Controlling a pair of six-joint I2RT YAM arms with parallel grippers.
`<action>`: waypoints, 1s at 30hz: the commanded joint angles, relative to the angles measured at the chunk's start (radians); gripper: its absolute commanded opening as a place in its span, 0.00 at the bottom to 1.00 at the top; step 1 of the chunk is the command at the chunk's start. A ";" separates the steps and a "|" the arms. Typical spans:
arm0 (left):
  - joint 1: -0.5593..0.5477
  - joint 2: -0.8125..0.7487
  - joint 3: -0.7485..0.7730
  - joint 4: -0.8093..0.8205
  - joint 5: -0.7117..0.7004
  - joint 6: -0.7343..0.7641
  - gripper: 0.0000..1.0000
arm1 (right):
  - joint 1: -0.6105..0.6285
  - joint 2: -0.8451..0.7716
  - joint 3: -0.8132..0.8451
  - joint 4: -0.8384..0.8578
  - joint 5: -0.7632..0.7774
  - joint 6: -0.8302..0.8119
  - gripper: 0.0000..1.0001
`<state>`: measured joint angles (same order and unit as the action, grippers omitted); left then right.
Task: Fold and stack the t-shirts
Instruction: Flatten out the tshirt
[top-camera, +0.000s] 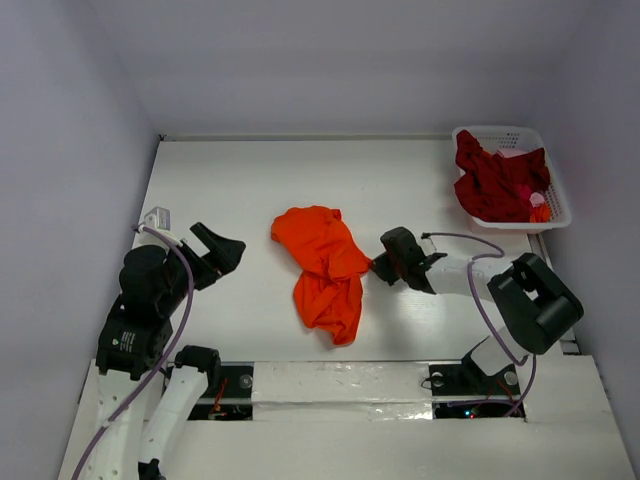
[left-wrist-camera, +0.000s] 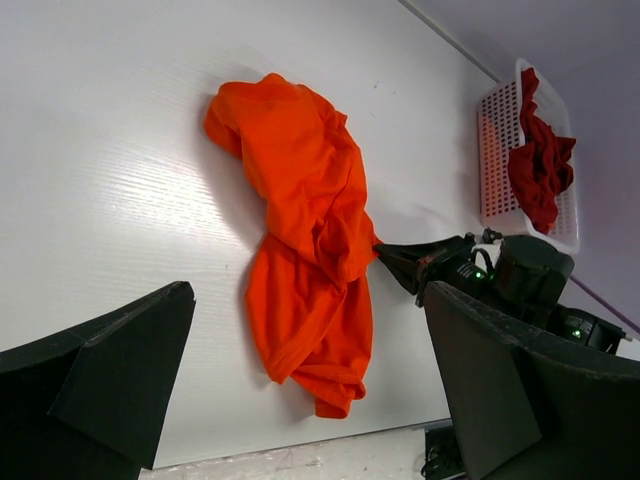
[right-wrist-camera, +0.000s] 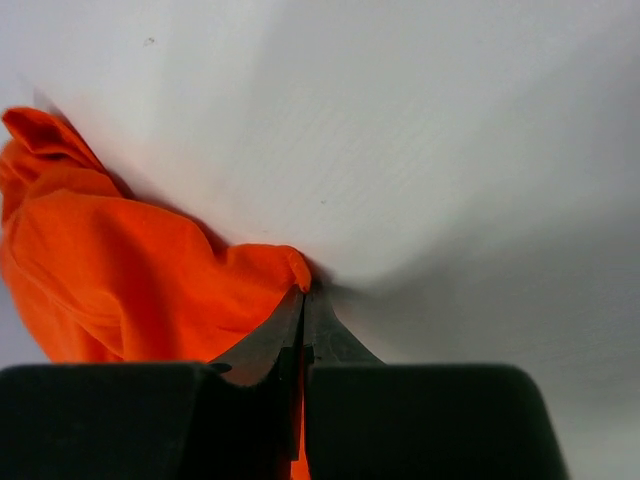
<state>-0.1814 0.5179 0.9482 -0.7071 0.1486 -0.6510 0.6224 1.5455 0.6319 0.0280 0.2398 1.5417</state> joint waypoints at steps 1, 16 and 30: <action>-0.003 -0.012 -0.019 0.044 -0.004 0.013 0.99 | -0.003 0.001 0.086 -0.100 0.049 -0.148 0.00; -0.003 -0.012 -0.094 0.104 -0.017 0.008 0.99 | -0.003 -0.194 0.731 -0.517 0.155 -0.834 0.00; -0.003 -0.024 -0.233 0.205 0.017 -0.022 0.99 | 0.106 -0.085 1.127 -0.640 -0.042 -1.100 0.00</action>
<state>-0.1818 0.5041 0.7300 -0.5724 0.1421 -0.6609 0.6895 1.4567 1.6714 -0.5858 0.2501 0.5274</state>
